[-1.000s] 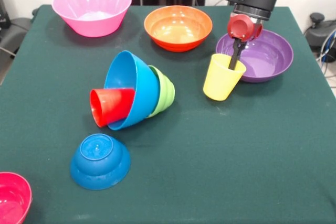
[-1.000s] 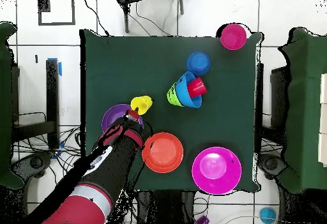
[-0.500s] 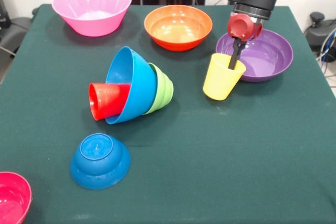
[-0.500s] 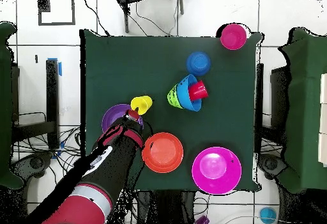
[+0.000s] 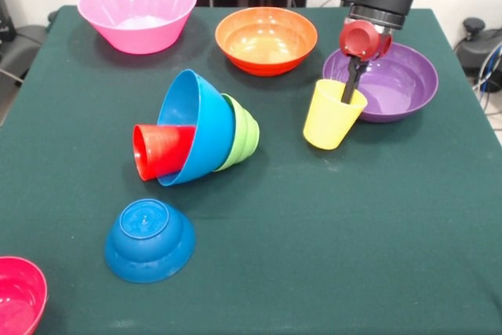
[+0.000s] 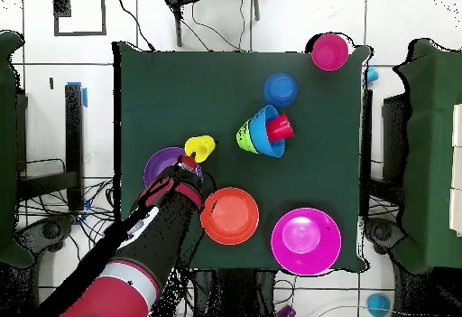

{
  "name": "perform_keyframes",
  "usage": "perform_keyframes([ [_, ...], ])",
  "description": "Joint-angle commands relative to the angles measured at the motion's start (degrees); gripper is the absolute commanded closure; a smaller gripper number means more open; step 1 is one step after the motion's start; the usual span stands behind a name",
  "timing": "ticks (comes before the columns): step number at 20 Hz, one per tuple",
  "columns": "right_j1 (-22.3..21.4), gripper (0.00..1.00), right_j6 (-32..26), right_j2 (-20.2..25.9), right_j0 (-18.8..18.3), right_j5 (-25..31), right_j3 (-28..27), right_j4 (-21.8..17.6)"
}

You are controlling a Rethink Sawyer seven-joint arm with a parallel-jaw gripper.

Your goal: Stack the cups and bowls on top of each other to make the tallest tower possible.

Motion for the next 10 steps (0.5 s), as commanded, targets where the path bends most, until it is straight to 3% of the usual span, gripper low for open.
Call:
perform_keyframes([
  [1, 1.6, 1.0, 4.07, 4.98, -0.84, 3.36, -2.63, -3.05],
  [10, 1.55, 1.0, 4.26, 5.54, -1.35, 2.47, -2.22, -3.3],
])
